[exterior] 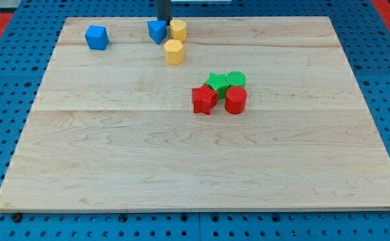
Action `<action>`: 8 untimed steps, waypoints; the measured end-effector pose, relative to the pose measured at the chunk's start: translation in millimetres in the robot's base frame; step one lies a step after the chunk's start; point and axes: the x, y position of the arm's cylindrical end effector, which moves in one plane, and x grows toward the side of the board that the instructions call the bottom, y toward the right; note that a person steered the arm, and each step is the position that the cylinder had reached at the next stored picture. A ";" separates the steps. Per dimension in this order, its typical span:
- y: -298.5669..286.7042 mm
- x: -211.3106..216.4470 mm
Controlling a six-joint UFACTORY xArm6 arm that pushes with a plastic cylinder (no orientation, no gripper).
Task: Place the blue cube horizontal left to the blue triangle
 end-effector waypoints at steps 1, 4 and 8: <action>-13.6 -11.8; -153.6 -9.0; -133.8 44.6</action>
